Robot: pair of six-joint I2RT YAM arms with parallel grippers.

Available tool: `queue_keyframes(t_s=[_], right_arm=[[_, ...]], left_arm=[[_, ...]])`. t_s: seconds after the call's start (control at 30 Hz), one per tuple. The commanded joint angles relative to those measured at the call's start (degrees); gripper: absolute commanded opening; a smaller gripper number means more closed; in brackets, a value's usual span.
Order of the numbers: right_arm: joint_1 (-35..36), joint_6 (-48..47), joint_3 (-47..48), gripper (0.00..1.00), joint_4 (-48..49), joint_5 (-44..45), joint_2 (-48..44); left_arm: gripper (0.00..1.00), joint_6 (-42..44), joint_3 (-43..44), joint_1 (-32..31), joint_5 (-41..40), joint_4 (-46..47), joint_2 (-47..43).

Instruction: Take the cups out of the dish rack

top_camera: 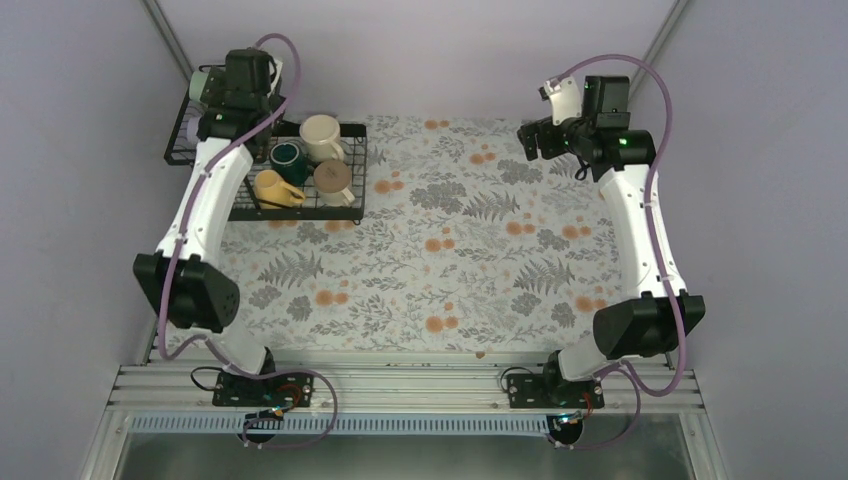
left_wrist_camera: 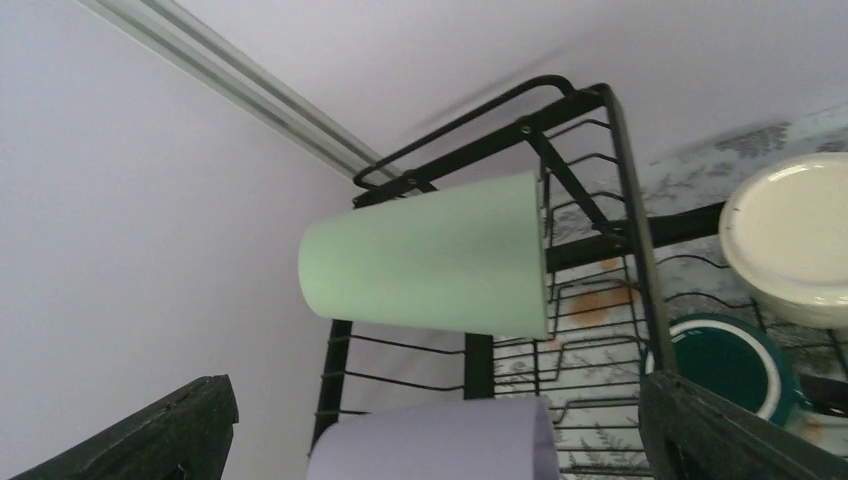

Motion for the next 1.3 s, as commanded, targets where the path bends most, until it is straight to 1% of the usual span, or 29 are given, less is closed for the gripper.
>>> queue_keyframes(t_s=[0.0,0.1,0.23,0.4,0.47,0.6,0.73,0.97,1.07,1.27], right_arm=[[0.6,1.2,1.4,1.0,-3.3,-1.8,0.4],[0.5,1.7,1.6,1.0,-4.4,-2.6,-0.2],[0.6,1.0,2.2,1.0,-6.3,-3.4,-0.7],[0.6,0.4,2.1,1.0,-8.3,-2.9,-1.5],[0.7,0.4,1.8,1.0,-8.6,-2.9,-2.0],[0.9,-0.4,-0.5,1.0,-7.9,-3.7,-3.4],[0.9,-1.0,-3.8,1.0,-6.2,-4.4,-4.5],[1.0,-2.2,-7.8,1.0,-4.5,-3.5,-5.4],[1.0,-2.5,-7.7,1.0,-4.8,-3.4,-5.4],[1.0,-2.6,-7.2,1.0,-5.6,-3.5,-5.5]], left_arm=[[0.99,1.3,8.1,-0.1,-7.5,-6.5,3.9],[0.99,1.7,10.2,0.0,-7.9,-8.3,6.2],[0.99,2.0,12.4,0.2,-10.5,-11.1,9.2],[0.97,3.0,13.6,0.4,-13.1,-14.3,11.0],[0.97,3.7,13.6,0.3,-13.8,-15.5,11.3],[0.96,4.9,10.9,0.3,-15.8,-14.9,11.2],[0.95,4.9,11.1,0.3,-17.2,-14.9,12.3],[0.94,2.0,16.4,0.3,-15.0,-20.5,17.1],[0.94,1.6,17.2,0.2,-14.7,-21.8,18.1],[0.9,0.8,18.2,0.3,-15.3,-25.5,18.3]])
